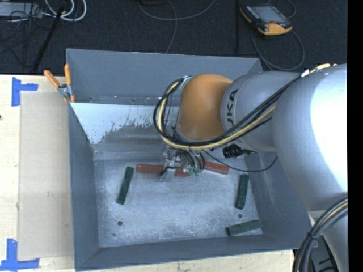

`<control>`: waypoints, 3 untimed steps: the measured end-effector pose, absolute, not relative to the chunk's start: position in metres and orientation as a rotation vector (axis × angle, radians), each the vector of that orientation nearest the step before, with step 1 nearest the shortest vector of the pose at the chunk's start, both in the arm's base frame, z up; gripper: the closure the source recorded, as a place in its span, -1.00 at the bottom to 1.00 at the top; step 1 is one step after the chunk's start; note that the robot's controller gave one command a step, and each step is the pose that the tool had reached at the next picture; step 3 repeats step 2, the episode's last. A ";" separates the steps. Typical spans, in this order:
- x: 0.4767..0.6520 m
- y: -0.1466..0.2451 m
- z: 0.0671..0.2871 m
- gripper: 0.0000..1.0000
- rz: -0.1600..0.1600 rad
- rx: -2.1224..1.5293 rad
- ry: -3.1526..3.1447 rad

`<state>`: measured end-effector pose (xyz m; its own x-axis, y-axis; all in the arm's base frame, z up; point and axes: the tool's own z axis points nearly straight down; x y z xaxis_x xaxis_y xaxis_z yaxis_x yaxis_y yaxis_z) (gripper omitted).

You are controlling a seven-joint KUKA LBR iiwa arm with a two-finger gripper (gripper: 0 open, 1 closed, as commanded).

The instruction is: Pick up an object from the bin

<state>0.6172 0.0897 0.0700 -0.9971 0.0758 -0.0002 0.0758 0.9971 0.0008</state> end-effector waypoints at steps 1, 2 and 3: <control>0.584 0.033 0.124 1.00 -0.004 -0.312 3.125; 0.578 0.033 0.252 1.00 0.000 -0.295 3.118; 0.578 0.033 0.252 1.00 0.000 -0.295 3.118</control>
Offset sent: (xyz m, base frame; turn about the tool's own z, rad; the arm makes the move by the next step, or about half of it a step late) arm -0.0335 -0.0547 0.0532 -0.2776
